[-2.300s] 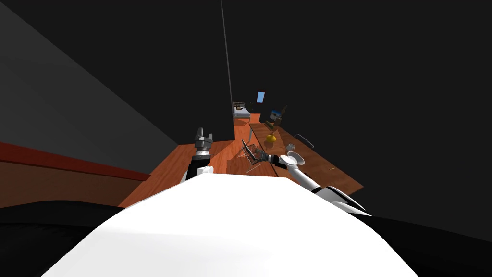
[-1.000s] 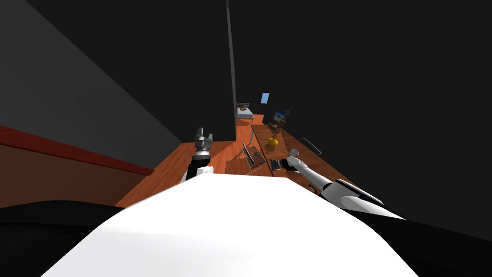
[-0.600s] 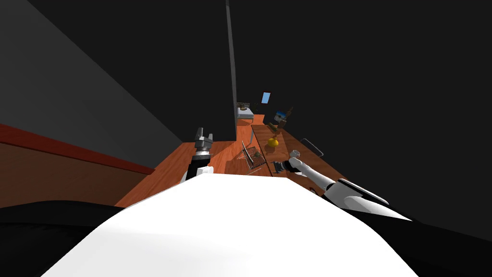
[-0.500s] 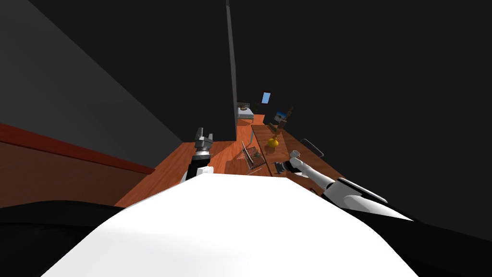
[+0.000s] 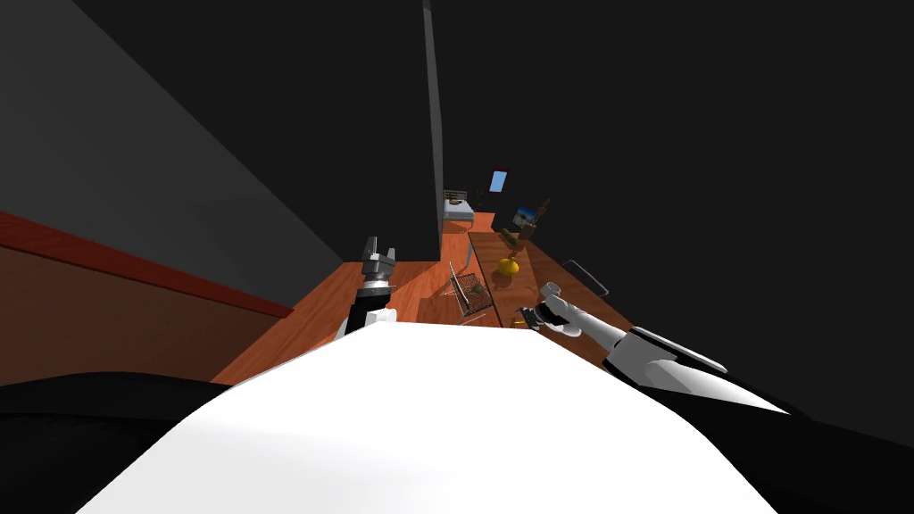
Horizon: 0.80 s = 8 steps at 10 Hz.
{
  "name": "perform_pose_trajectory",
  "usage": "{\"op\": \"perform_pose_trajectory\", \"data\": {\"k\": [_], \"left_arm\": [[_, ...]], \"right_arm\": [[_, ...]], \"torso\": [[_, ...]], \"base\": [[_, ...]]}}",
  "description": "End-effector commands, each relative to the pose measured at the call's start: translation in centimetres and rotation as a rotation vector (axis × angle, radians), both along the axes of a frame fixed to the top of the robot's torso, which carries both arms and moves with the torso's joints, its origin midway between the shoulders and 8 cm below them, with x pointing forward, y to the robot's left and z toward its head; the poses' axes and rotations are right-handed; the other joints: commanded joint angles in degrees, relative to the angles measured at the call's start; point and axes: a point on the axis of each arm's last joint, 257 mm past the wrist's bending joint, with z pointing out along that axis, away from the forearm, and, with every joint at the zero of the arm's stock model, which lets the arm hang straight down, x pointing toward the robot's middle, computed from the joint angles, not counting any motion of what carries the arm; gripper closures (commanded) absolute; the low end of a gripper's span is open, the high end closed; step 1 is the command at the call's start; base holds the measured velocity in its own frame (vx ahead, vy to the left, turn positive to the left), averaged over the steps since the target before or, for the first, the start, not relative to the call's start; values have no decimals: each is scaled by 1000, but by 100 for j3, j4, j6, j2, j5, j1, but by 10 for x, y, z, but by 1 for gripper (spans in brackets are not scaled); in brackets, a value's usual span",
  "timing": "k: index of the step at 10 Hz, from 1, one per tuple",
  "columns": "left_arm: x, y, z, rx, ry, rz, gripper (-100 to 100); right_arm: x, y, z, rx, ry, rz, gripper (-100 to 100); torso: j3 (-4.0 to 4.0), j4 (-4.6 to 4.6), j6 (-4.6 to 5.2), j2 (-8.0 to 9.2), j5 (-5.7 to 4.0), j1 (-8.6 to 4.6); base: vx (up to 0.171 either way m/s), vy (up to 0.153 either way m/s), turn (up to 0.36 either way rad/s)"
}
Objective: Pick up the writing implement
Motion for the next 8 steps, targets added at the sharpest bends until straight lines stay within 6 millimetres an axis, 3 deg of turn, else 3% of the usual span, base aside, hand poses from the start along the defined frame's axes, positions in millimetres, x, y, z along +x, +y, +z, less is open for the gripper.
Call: {"op": "perform_pose_trajectory", "data": {"k": [1, 2, 3, 5, 6, 7, 8], "left_arm": [[0, 0, 0, 0, 0, 0, 0], [0, 0, 0, 0, 0, 0, 0], [0, 0, 0, 0, 0, 0, 0], [0, 0, 0, 0, 0, 0, 0], [0, 0, 0, 0, 0, 0, 0], [0, 0, 0, 0, 0, 0, 0], [0, 0, 0, 0, 0, 0, 0]], "right_arm": [[0, 0, 0, 0, 0, 0, -100], [-1, -1, 0, -3, 3, 3, 0], [-8, 4, -12, -2, 2, -4, -100], [-15, 9, -24, -2, 2, -12, -100], [-14, 8, -19, -1, 4, -7, -100], [-14, 8, -20, -2, 2, -9, 100], [-14, 8, -20, -2, 2, -9, 100]], "torso": [[0, 0, 0, 0, 0, 0], [1, 0, 1, 1, 1, 4], [1, 0, 1, 1, 2, 7], [1, 0, 1, 2, 0, 2], [1, 0, 1, 2, 0, 2], [1, 1, 1, 2, 1, 5], [1, 1, 1, 1, 2, 8]], "base": [[-2, -8, 14], [0, 0, 0], [-1, -14, 44], [-3, -20, 57], [-2, -8, 12], [0, 0, 0], [0, 0, 0]]}}
